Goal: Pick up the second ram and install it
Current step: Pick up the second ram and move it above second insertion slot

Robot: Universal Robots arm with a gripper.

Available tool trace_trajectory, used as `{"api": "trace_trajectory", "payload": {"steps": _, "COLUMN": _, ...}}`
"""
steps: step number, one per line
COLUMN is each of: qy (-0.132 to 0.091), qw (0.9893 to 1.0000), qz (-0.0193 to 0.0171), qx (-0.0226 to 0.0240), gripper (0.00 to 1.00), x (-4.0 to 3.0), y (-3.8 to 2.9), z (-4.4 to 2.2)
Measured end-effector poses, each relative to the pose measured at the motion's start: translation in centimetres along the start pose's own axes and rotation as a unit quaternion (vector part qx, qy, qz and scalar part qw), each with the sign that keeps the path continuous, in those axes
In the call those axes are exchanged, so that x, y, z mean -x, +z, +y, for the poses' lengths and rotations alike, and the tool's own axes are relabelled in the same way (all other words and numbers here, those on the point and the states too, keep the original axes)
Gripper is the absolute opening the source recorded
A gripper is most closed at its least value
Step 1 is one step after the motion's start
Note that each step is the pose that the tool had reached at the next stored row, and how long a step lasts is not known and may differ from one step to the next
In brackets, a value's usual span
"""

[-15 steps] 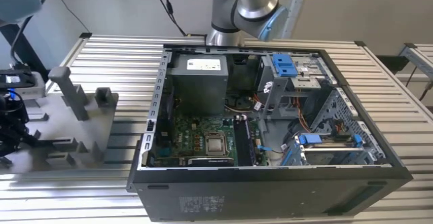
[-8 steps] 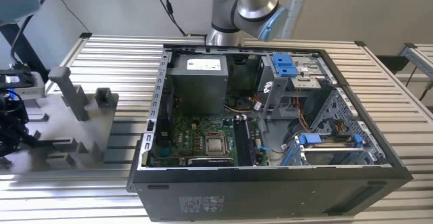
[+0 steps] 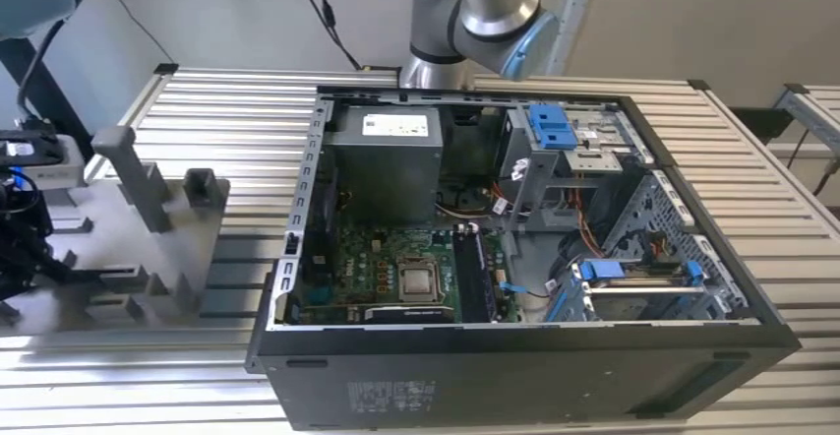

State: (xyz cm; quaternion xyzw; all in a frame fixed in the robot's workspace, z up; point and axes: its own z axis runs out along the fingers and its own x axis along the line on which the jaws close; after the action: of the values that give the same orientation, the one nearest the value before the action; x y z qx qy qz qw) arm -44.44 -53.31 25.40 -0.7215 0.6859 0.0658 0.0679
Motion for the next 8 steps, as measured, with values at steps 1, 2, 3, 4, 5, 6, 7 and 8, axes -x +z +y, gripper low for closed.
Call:
{"api": "trace_trajectory", "payload": {"steps": 1, "qy": 0.001, "qw": 1.0000, "qz": 0.0003, "qx": -0.0013, "gripper": 0.15, "x": -0.02, "y": 0.10, "z": 0.01}}
{"api": "trace_trajectory", "payload": {"steps": 2, "qy": 0.002, "qw": 1.0000, "qz": 0.0008, "qx": -0.0026, "gripper": 0.15, "x": -0.05, "y": 0.21, "z": 0.03}}
{"api": "trace_trajectory", "payload": {"steps": 3, "qy": 0.003, "qw": 1.0000, "qz": 0.0012, "qx": -0.0037, "gripper": 0.15, "x": -0.07, "y": 0.37, "z": 0.06}}
{"api": "trace_trajectory", "payload": {"steps": 4, "qy": 0.003, "qw": 1.0000, "qz": 0.0014, "qx": -0.0040, "gripper": 0.15, "x": -0.11, "y": 0.55, "z": 0.07}}
{"api": "trace_trajectory", "payload": {"steps": 5, "qy": 0.004, "qw": 1.0000, "qz": 0.0018, "qx": -0.0042, "gripper": 0.15, "x": -0.15, "y": 0.72, "z": 0.08}}
{"api": "trace_trajectory", "payload": {"steps": 6, "qy": 0.004, "qw": 1.0000, "qz": 0.0028, "qx": -0.0044, "gripper": 0.15, "x": -0.16, "y": 0.89, "z": 0.12}}
{"api": "trace_trajectory", "payload": {"steps": 7, "qy": 0.004, "qw": 1.0000, "qz": 0.0042, "qx": -0.0045, "gripper": 0.15, "x": -0.20, "y": 1.03, "z": 0.14}}
{"api": "trace_trajectory", "payload": {"steps": 8, "qy": 0.004, "qw": 1.0000, "qz": 0.0060, "qx": -0.0044, "gripper": 0.15, "x": -0.22, "y": 1.16, "z": 0.15}}
